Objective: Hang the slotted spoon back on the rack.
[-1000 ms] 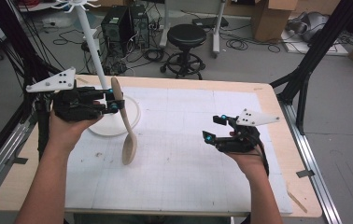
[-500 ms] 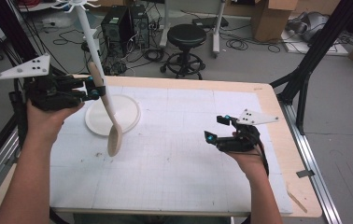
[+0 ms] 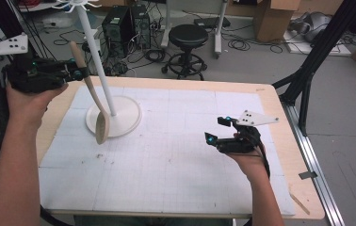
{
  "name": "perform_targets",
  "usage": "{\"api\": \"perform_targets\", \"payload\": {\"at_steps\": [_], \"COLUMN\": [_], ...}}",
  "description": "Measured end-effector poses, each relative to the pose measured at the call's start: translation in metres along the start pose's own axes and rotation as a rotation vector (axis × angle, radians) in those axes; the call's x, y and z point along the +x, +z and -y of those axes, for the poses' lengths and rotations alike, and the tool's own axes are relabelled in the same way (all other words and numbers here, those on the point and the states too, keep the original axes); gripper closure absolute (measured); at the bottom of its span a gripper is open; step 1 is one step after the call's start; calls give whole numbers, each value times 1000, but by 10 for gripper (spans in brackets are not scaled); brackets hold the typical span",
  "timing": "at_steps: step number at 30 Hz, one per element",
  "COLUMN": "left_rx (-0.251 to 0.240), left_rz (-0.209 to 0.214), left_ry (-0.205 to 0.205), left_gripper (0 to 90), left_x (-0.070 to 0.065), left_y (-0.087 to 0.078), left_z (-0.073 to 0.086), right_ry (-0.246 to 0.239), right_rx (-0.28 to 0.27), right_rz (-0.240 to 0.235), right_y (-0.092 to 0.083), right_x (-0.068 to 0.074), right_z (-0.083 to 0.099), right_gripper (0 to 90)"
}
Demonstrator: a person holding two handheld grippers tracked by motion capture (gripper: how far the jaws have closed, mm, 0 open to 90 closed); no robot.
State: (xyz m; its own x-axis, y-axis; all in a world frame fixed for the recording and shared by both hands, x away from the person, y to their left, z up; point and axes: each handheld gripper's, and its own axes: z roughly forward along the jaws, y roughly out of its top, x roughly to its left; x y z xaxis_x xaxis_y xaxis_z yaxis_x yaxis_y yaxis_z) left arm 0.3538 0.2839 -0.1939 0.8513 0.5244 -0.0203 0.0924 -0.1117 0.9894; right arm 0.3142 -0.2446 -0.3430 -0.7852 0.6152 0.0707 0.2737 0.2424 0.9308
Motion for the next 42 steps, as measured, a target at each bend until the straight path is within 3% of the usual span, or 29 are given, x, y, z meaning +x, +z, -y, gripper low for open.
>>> {"api": "perform_targets", "payload": {"at_steps": [8, 14, 22, 28, 36, 42], "left_rx": [26, 45, 108, 139, 132, 153], "left_rz": [-46, -94, -164, -199, -189, -222], "left_ry": [10, -23, -48, -52, -41, -55], "left_gripper": [681, 681, 681, 681, 681, 681], "left_x": [15, 31, 48, 53, 51, 54], "left_y": [-6, -11, -3, 2, 6, 8], "left_z": [-22, -34, -41, -41, -44, -48], "right_ry": [2, -1, -6, -5, -4, -17], "right_rx": [0, -4, -4, -3, 1, 5], "right_rz": [-1, -5, -16, -14, -17, -32], "right_y": [0, 0, 1, 1, 2, 5], "right_x": [0, 1, 2, 2, 2, 4], "right_z": [0, 0, -1, -1, -1, -1], "right_gripper": [213, 213, 214, 215, 216, 224]}}
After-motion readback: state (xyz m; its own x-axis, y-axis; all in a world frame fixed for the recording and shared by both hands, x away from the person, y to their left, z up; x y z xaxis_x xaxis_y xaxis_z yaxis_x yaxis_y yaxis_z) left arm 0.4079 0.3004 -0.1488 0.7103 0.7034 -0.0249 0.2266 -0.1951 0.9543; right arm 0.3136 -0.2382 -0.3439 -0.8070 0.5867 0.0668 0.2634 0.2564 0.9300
